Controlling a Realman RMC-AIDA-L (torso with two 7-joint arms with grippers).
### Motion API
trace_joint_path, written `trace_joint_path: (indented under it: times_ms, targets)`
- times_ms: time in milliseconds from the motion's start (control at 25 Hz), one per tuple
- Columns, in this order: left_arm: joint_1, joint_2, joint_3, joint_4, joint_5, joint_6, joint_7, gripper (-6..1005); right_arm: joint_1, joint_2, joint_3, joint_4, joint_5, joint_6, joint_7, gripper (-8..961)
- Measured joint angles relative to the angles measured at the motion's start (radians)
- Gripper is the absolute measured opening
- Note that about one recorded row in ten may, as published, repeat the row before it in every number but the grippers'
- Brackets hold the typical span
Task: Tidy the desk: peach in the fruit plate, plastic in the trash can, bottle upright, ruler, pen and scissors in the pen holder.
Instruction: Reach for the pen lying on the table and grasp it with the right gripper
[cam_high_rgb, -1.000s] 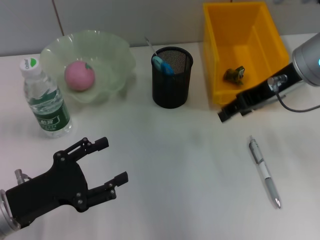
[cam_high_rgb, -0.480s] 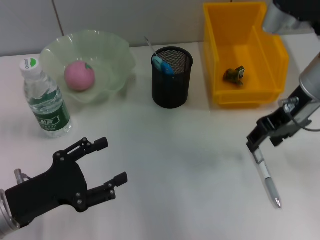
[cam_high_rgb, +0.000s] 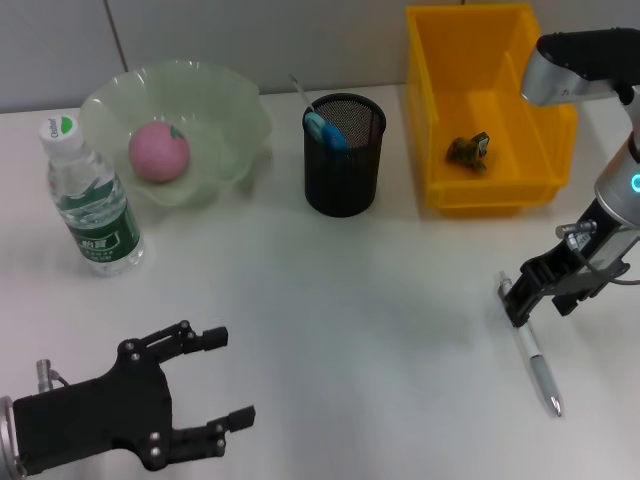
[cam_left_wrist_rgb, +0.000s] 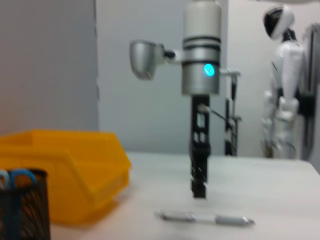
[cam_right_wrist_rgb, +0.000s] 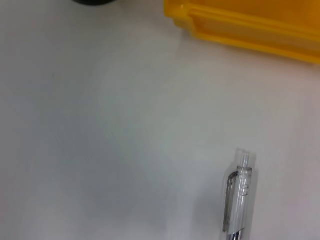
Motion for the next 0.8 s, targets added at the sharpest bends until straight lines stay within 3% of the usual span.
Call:
trace_joint_path:
  times_ms: [240, 800]
  targets:
    - [-0.006, 0.002, -0.005, 0.065, 0.080, -0.024, -0.078, 828, 0.014, 0.000, -0.025, 0.062, -0.002, 0.059, 0.001, 582]
    - [-0.001, -0.002, -0.007, 0.079, 0.083, -0.025, -0.085, 828, 0.021, 0.001, -0.061, 0.104, -0.003, 0.124, 0.002, 545]
